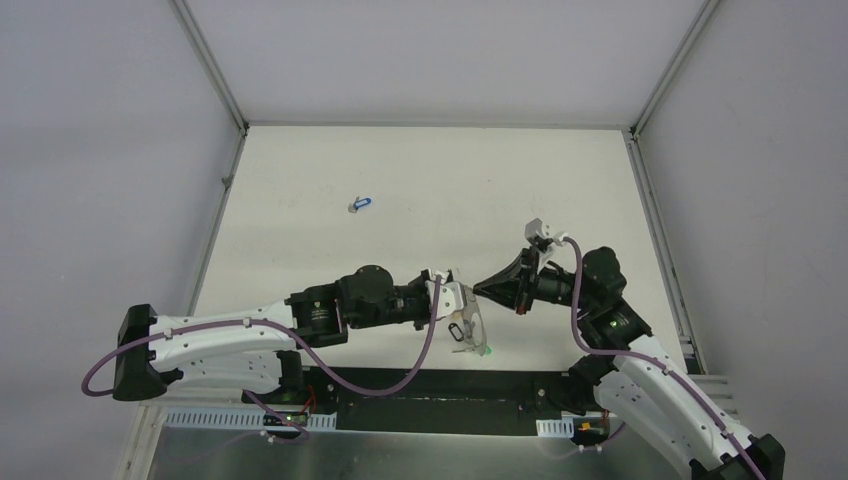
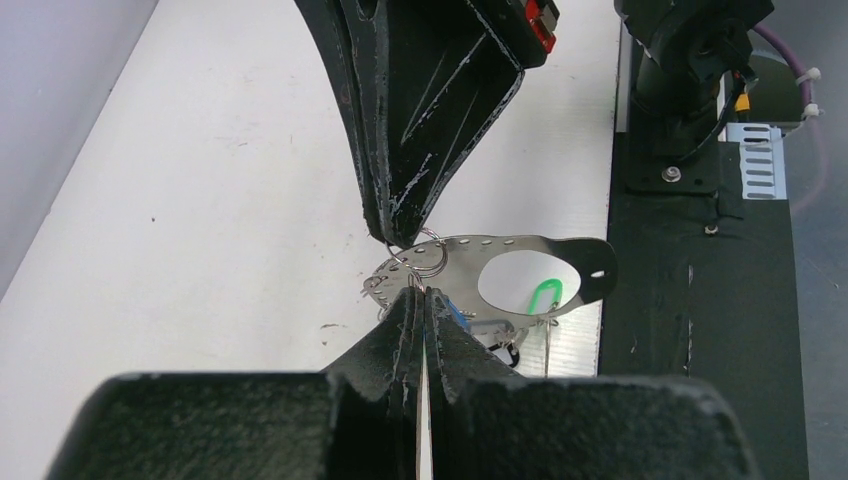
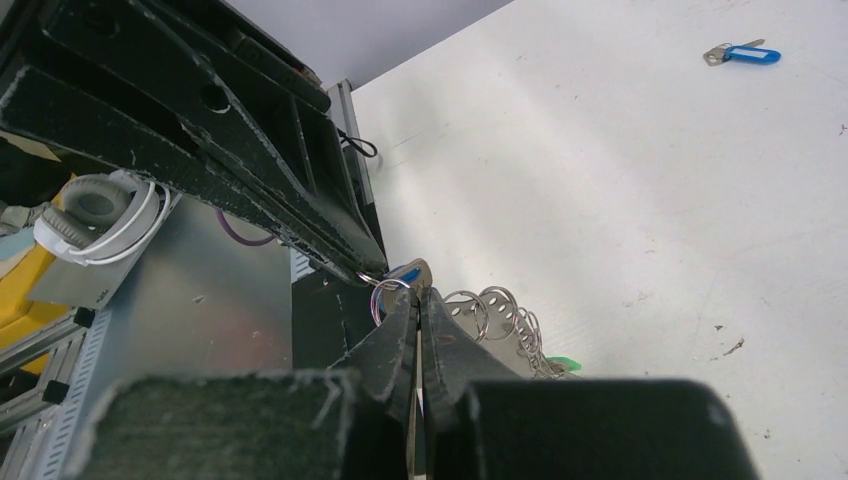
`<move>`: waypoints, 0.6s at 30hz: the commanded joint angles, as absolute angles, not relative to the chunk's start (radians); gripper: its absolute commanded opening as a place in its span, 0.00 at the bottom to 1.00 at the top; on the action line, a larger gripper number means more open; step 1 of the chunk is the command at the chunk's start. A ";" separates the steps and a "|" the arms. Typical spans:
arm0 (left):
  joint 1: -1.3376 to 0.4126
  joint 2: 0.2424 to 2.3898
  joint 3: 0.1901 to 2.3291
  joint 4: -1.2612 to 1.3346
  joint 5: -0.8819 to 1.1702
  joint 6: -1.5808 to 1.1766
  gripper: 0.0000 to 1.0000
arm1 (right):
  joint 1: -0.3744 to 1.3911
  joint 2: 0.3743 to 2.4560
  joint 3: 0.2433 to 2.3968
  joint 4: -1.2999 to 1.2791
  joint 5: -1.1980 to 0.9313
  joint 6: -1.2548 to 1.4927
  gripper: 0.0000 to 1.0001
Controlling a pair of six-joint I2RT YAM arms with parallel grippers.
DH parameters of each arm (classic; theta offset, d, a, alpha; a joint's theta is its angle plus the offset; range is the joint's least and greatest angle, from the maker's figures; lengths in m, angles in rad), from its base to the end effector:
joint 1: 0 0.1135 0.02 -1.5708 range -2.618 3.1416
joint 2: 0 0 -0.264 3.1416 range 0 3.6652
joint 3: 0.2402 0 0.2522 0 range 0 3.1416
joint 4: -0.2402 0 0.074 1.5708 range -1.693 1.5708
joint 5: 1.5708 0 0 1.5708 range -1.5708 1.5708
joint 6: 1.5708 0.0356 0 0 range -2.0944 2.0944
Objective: Put the keys on the keyring
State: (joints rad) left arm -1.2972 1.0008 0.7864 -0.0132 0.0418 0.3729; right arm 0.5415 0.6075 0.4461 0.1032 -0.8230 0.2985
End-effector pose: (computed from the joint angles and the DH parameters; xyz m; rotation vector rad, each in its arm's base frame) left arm 0.0624 -0.2280 0.3175 1.3943 1.2207 -0.6914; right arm 0.1174 0.1011 0.2783 -0.8712 1.5500 1.2877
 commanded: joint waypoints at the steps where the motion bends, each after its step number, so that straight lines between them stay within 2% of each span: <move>1: -1.316 0.998 0.790 0.021 0.066 0.359 0.00 | 0.535 0.599 0.449 0.217 -0.688 0.366 0.00; 18: -1.318 1.014 0.801 0.021 0.021 0.366 0.00 | 0.536 0.590 0.431 0.225 -0.583 0.463 0.00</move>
State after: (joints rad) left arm -1.2968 1.0115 0.7864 0.0082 0.0040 0.3809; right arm 0.5453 0.6048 0.4286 0.1379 -0.7193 0.4236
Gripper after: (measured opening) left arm 0.006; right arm 0.005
